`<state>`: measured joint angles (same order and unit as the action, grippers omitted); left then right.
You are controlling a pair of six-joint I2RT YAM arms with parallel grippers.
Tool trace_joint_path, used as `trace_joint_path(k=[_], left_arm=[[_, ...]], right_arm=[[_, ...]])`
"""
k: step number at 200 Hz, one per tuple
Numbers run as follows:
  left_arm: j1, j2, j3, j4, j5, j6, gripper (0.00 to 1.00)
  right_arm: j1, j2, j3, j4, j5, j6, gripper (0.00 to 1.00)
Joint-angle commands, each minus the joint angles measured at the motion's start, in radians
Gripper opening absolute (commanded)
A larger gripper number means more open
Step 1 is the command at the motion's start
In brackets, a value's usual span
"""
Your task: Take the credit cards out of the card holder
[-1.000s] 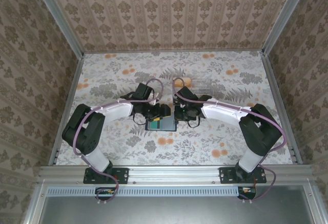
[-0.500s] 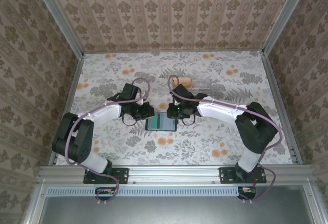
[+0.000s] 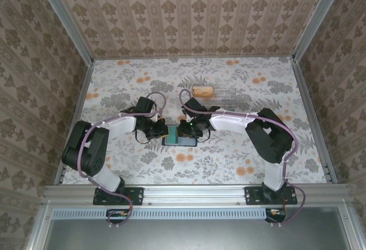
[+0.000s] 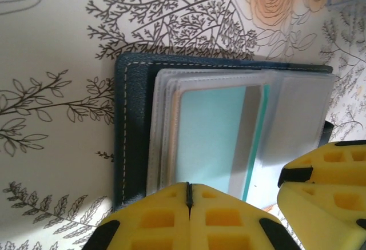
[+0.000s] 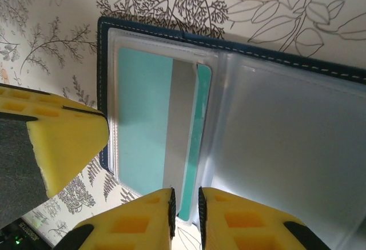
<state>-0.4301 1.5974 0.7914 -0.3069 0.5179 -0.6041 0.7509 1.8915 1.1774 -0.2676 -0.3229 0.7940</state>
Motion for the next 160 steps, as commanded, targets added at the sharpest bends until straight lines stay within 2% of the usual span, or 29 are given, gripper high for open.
trace_joint_path(k=[1, 95, 144, 160], left_arm=[[0.005, 0.022, -0.019, -0.006, -0.01, 0.026, 0.0], [0.004, 0.05, -0.038, 0.009, -0.006, 0.014, 0.0], [0.002, 0.052, -0.031, -0.013, -0.023, 0.015, 0.0], [0.003, 0.056, -0.026, -0.022, -0.031, 0.017, 0.0]], right_arm=[[0.004, 0.033, 0.031, 0.019, -0.044, 0.031, 0.21], [0.003, 0.088, 0.045, 0.024, -0.064, 0.05, 0.2], [0.0, 0.073, 0.031, 0.03, -0.058, 0.058, 0.01], [-0.004, 0.056, 0.017, 0.03, -0.051, 0.059, 0.0]])
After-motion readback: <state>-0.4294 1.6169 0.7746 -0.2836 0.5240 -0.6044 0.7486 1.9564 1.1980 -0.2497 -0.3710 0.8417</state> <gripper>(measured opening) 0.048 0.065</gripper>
